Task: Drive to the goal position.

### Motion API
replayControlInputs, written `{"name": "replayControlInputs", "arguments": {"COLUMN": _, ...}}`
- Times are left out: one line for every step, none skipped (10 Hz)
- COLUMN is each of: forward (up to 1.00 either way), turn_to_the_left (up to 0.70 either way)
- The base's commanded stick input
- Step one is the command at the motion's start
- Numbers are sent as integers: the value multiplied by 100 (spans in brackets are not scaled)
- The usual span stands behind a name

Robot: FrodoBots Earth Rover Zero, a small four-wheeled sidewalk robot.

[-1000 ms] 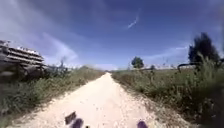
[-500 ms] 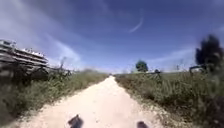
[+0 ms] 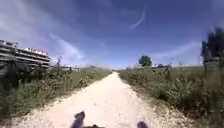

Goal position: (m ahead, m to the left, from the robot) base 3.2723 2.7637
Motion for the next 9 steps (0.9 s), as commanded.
{"name": "replayControlInputs", "arguments": {"forward": 70, "turn_to_the_left": 0}}
{"name": "replayControlInputs", "arguments": {"forward": 70, "turn_to_the_left": 0}}
{"name": "replayControlInputs", "arguments": {"forward": 70, "turn_to_the_left": 0}}
{"name": "replayControlInputs", "arguments": {"forward": 70, "turn_to_the_left": 0}}
{"name": "replayControlInputs", "arguments": {"forward": 70, "turn_to_the_left": 0}}
{"name": "replayControlInputs", "arguments": {"forward": 70, "turn_to_the_left": 0}}
{"name": "replayControlInputs", "arguments": {"forward": 70, "turn_to_the_left": 0}}
{"name": "replayControlInputs", "arguments": {"forward": 70, "turn_to_the_left": 0}}
{"name": "replayControlInputs", "arguments": {"forward": 70, "turn_to_the_left": 0}}
